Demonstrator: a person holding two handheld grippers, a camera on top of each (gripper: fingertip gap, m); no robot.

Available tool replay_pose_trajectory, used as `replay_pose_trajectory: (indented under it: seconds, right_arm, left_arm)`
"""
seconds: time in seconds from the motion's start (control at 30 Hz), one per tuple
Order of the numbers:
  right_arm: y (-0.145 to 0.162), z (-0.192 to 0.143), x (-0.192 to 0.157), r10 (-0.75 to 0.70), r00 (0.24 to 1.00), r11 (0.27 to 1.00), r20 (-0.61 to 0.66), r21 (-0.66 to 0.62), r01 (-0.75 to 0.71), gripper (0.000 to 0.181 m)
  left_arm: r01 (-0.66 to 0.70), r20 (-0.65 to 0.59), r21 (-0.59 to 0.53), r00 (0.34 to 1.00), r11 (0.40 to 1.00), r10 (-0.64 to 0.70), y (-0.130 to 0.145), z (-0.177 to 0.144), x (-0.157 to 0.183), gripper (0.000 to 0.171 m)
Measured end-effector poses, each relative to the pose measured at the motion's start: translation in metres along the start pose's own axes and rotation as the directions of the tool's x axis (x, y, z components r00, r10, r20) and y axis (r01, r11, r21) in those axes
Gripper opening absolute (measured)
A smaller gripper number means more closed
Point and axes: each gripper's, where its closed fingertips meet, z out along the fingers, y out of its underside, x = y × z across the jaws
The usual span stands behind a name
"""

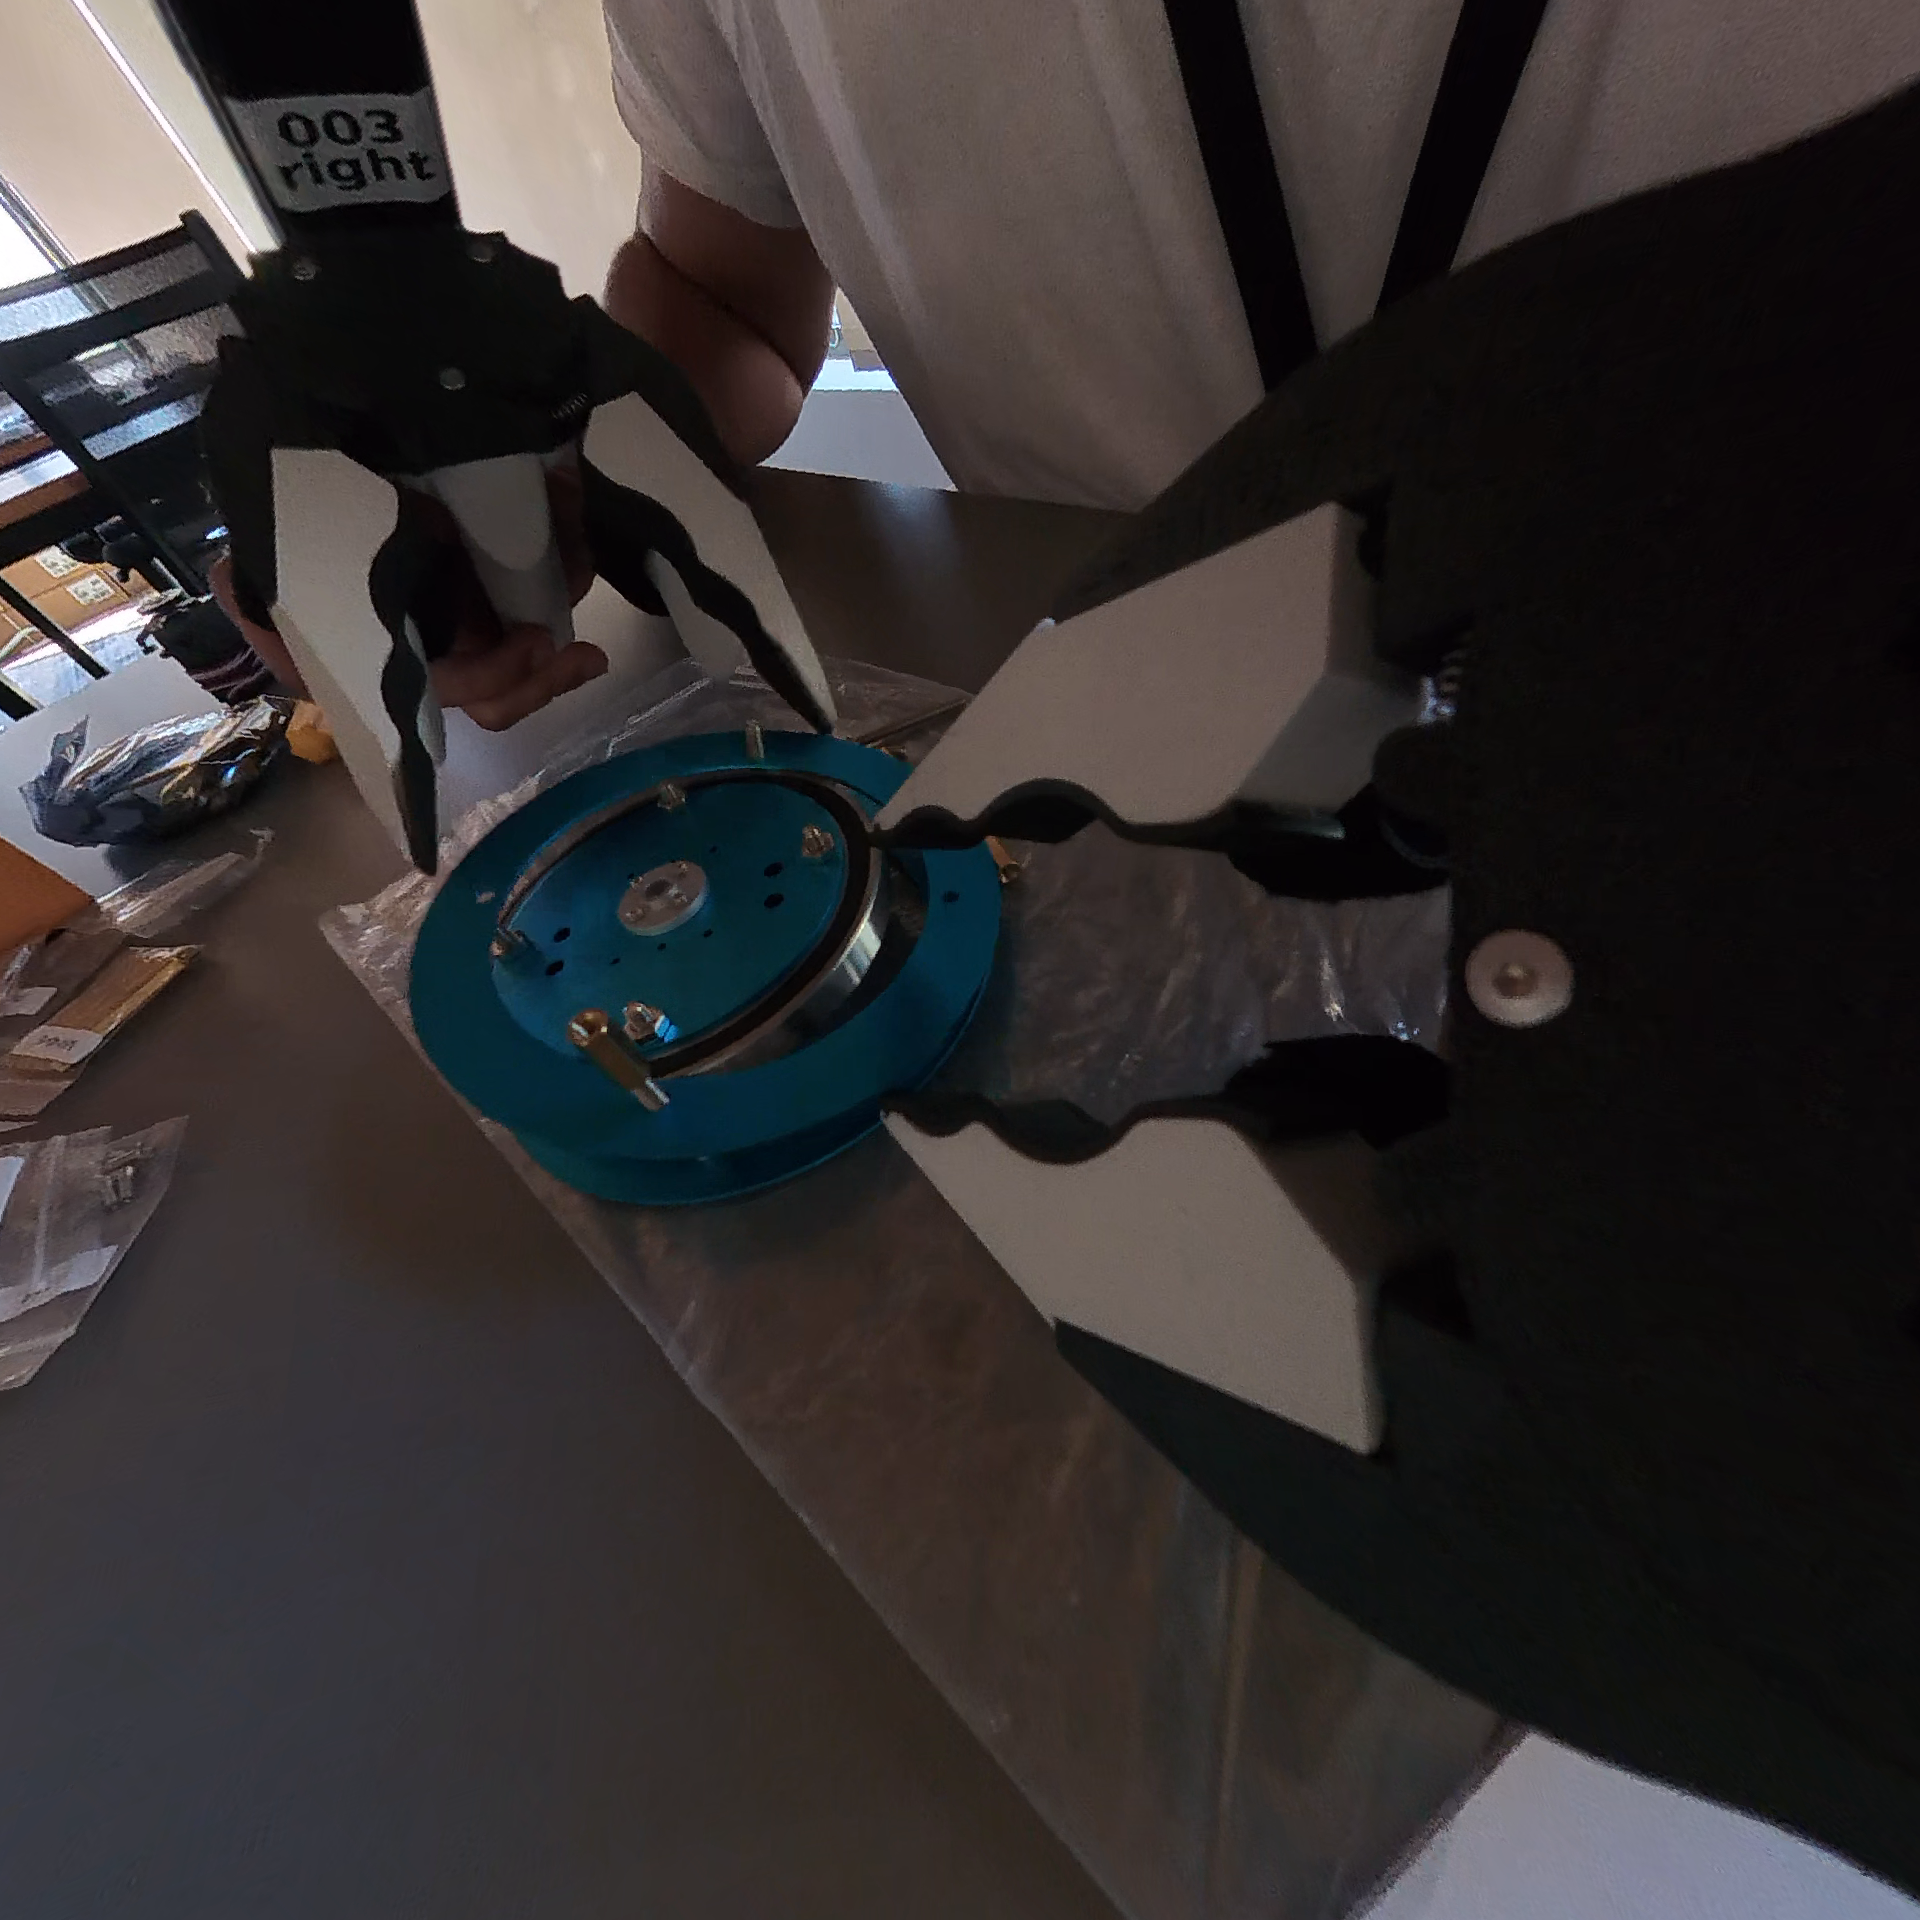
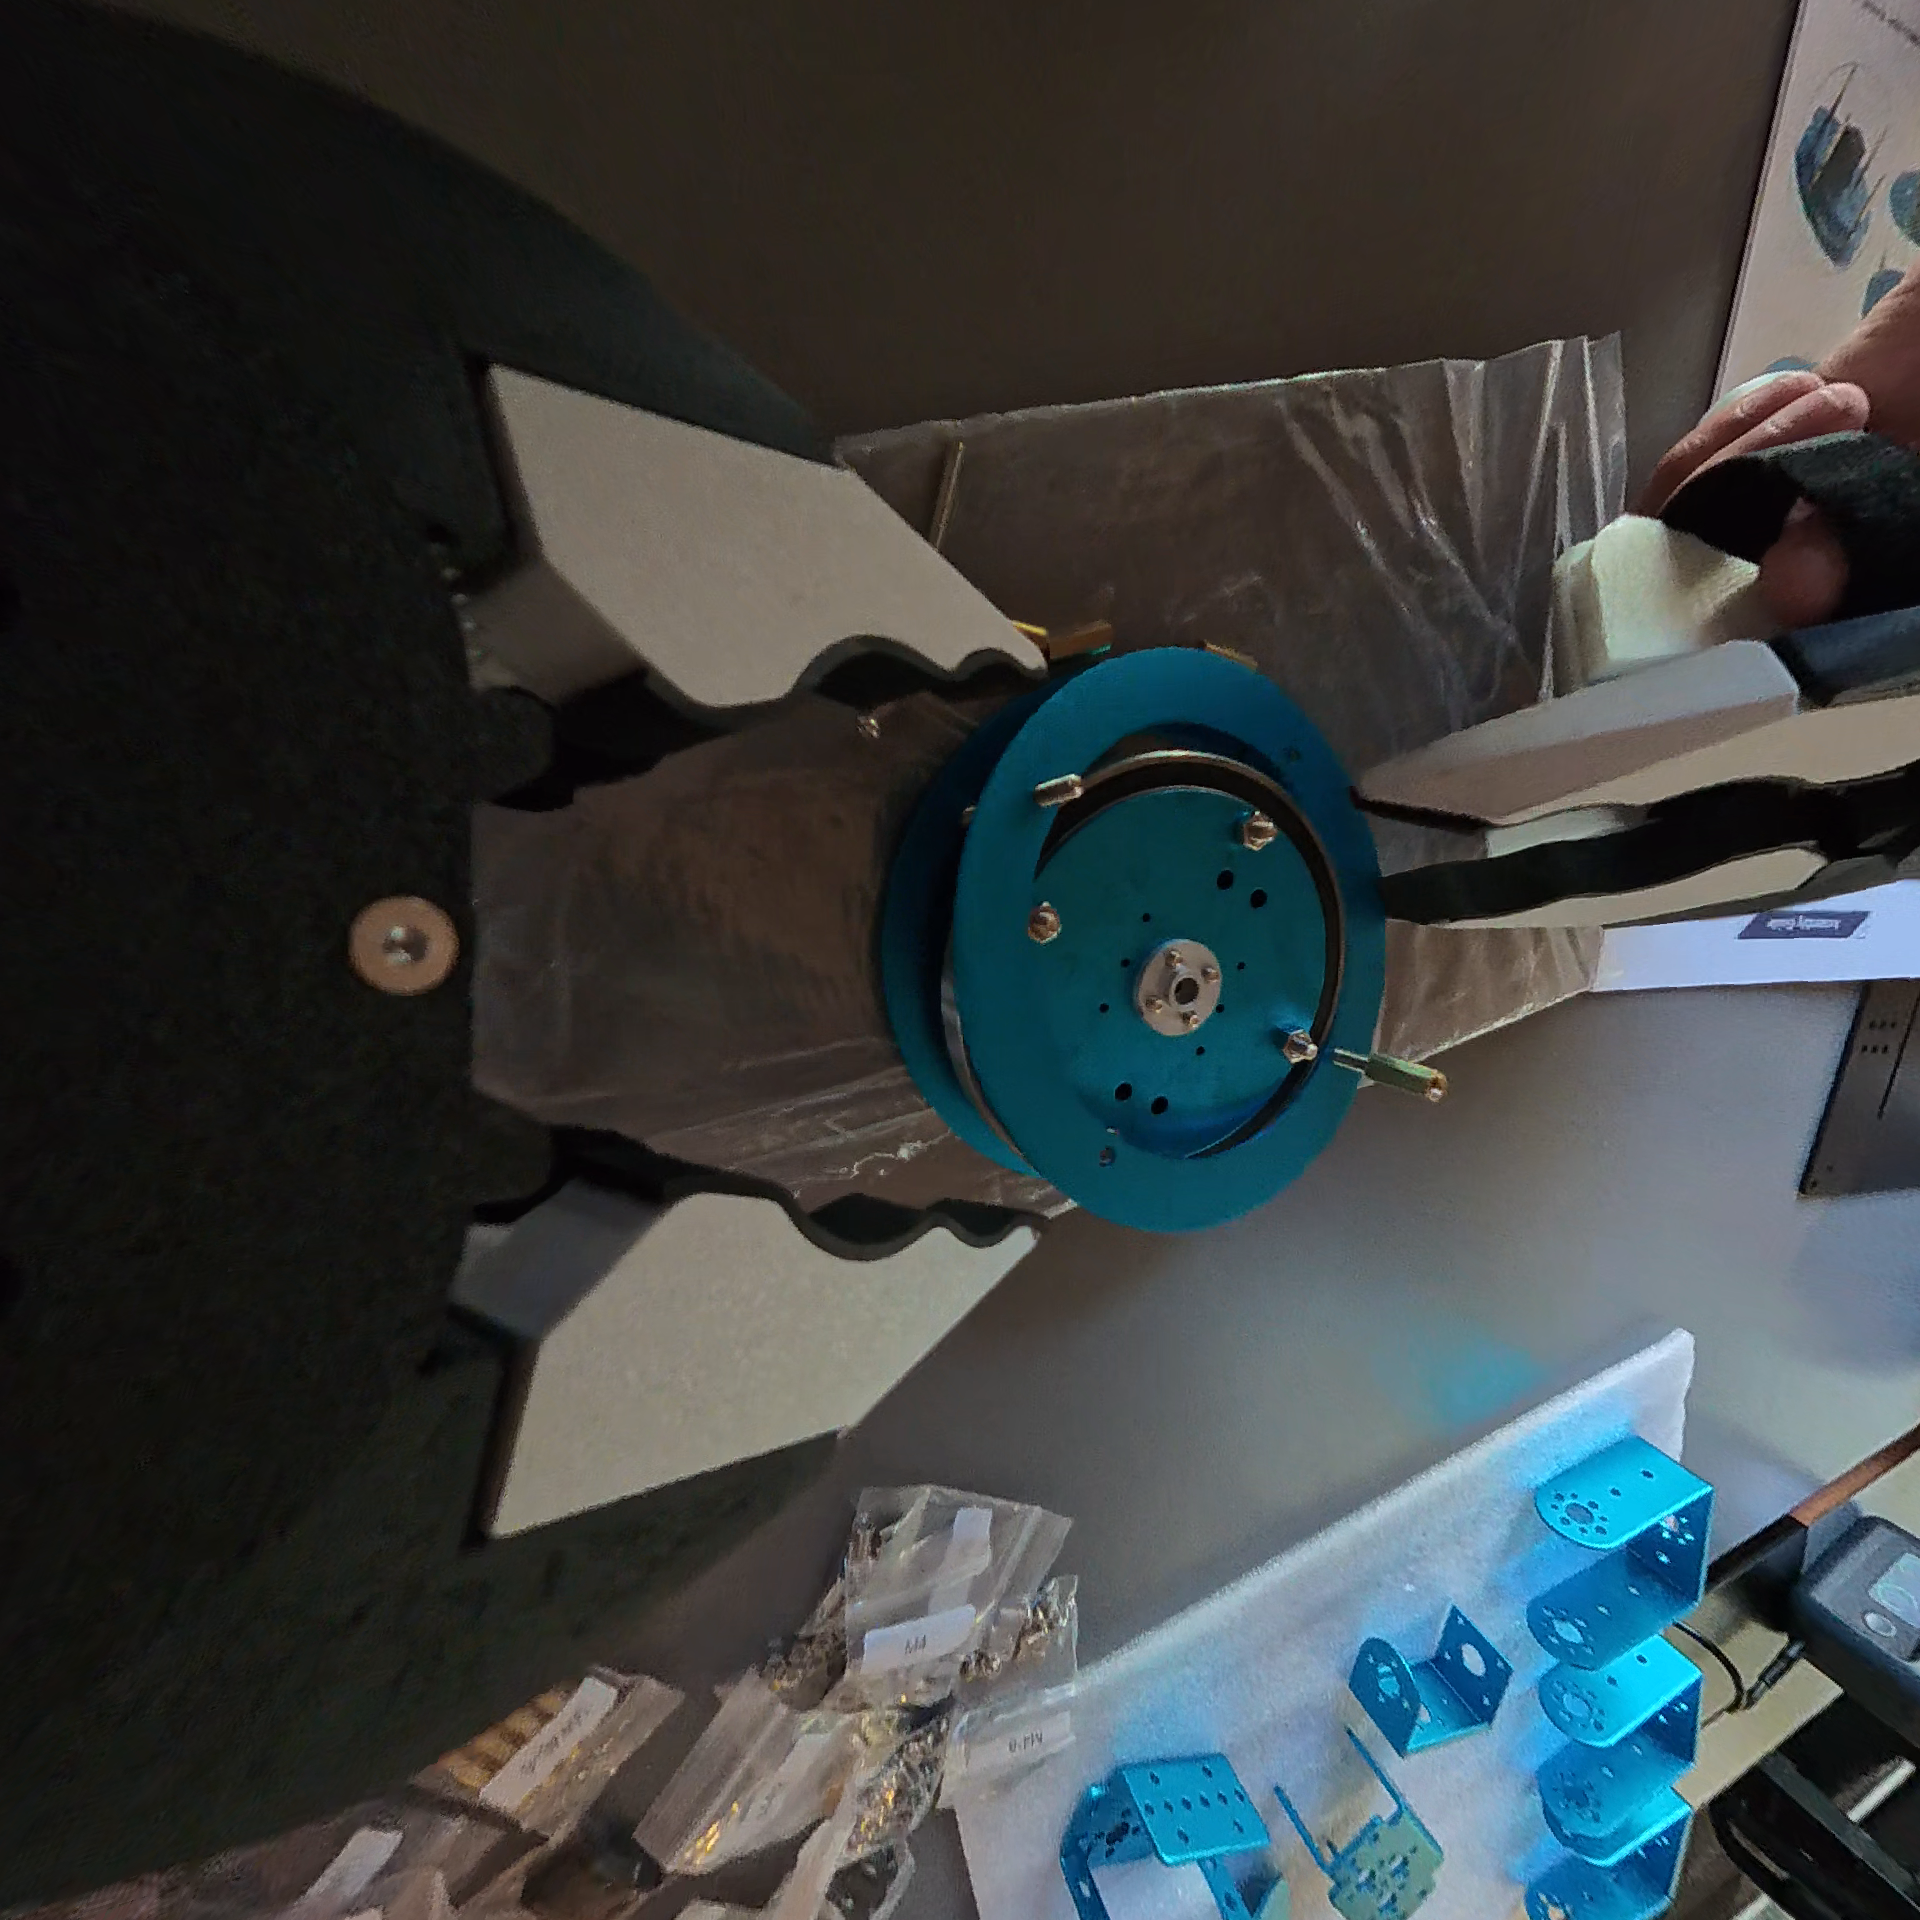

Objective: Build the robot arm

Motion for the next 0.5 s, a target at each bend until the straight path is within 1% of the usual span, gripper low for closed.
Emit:
replay_pose_trajectory:
  seconds: [0.03, 0.17, 0.3, 0.5]
  right_arm:
    - [0.002, 0.001, 0.001, 0.009, 1.0, 1.0, 0.005, -0.007, -0.009, 0.091]
    - [0.006, 0.002, 0.001, 0.071, 0.996, 0.997, 0.051, -0.011, -0.07, 0.089]
    - [0.01, -0.002, 0.001, 0.094, 0.992, 0.996, 0.086, -0.015, -0.093, 0.084]
    - [0.0, -0.01, 0.001, 0.132, 0.984, 0.99, 0.119, 0.038, -0.138, 0.084]
  left_arm:
    - [0.003, -0.003, -0.002, 1.0, 1.0, -0.003, 0.001, 0.0, 0.001, 0.046]
    - [0.002, -0.014, -0.004, 1.0, 1.0, -0.003, 0.001, 0.0, 0.004, 0.046]
    - [-0.008, -0.023, 0.004, 1.0, 1.0, 0.009, -0.002, -0.001, 0.008, 0.045]
    - [-0.015, -0.024, 0.008, 1.0, 1.0, 0.015, -0.005, -0.002, 0.011, 0.044]
